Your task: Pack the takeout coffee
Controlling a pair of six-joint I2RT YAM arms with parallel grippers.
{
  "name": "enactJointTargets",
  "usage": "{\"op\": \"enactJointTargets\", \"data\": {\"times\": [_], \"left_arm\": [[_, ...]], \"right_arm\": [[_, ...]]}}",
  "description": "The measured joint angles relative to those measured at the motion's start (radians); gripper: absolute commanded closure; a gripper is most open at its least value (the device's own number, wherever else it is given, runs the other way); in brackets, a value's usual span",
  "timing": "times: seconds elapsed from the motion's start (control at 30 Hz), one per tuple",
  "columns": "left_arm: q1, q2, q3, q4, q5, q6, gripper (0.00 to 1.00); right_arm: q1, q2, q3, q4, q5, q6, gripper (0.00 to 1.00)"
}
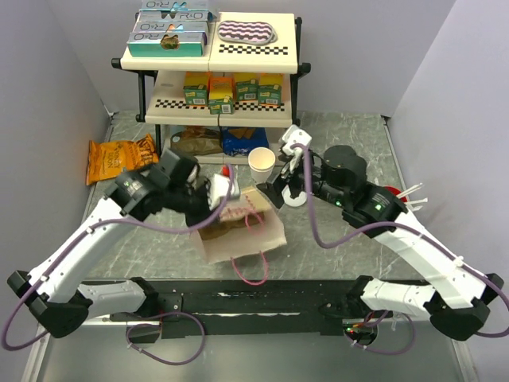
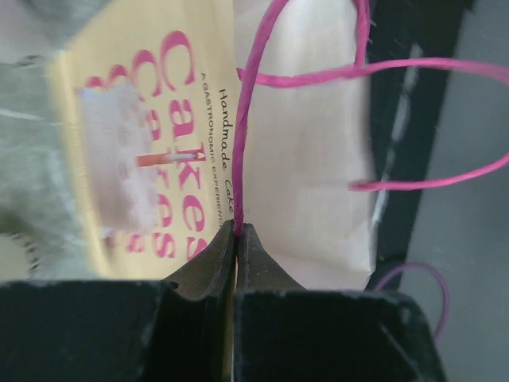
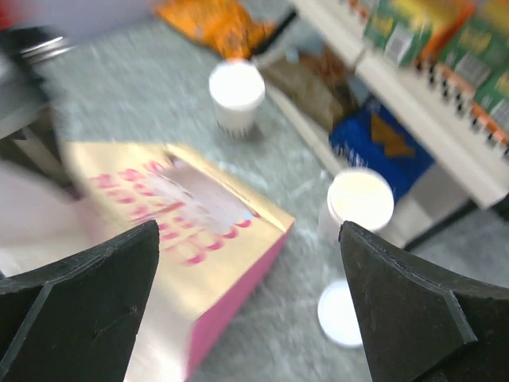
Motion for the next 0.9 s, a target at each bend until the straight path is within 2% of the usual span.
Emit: {"op": "enactJointTargets", "data": {"times": [0.1,0.27,0.57,0.7,0.9], "left_arm": [[-0.07,-0.026,-0.06,-0.007,-0.012,-0.002,0.99],[-0.074,-0.031,-0.054,-0.011,-0.057,0.0,0.99],[-0.073,-0.029,0.056,-0.052,-0.104,-0.017,0.99],[-0.022,-0.026,0.06,-0.08,-0.045,-0.028,0.99],[0.124,-0.024,-0.015,-0.055,0.021,-0.054,0.99]], "right_arm": [[-0.013,0.017,-0.037,-0.015,0.011,-0.01,0.0],[-0.026,0.011,-0.04,-0.012,0.014,-0.02,0.0],[-0.106,0.008,-0.007,-0.061,-0.019,-0.029,0.0],[-0.158,0.03,0.06,-0.125,-0.079,-0.06,0.0],[-0.234,0.092,0.154,-0.195,-0.183,-0.106,0.0]]}}
